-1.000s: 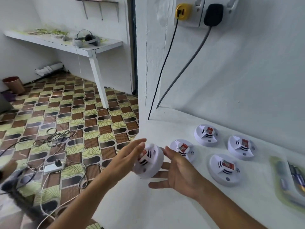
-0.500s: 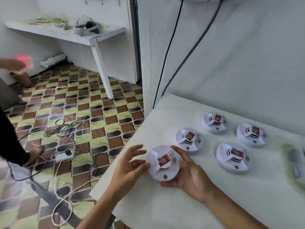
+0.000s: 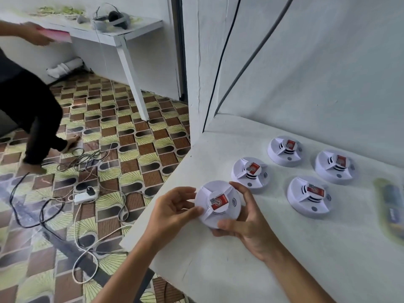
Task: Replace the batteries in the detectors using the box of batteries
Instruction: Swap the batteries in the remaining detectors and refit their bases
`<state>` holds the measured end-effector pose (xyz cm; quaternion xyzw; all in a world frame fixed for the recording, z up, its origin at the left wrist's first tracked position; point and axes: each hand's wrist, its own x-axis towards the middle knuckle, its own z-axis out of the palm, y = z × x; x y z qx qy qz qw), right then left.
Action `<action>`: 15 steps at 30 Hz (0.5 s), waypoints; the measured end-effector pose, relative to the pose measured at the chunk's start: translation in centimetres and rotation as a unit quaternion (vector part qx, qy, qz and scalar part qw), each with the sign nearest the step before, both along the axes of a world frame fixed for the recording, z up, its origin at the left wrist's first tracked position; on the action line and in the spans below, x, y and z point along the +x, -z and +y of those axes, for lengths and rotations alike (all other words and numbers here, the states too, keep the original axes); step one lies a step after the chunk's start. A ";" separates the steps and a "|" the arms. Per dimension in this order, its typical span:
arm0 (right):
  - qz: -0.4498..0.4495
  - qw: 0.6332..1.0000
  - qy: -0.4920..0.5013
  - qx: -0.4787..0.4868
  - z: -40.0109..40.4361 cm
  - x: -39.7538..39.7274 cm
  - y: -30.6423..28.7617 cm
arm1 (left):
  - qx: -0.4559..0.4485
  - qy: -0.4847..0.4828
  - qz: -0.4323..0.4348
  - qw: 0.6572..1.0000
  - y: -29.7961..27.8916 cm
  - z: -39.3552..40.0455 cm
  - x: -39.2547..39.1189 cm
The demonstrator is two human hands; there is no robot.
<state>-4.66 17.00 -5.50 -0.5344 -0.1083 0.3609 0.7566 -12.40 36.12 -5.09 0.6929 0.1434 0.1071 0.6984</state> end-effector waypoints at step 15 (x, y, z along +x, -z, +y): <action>-0.042 0.998 0.024 -0.028 0.1 -0.5 -0.1 | 0.005 0.011 -0.014 1.000 -0.2 -0.2 -0.1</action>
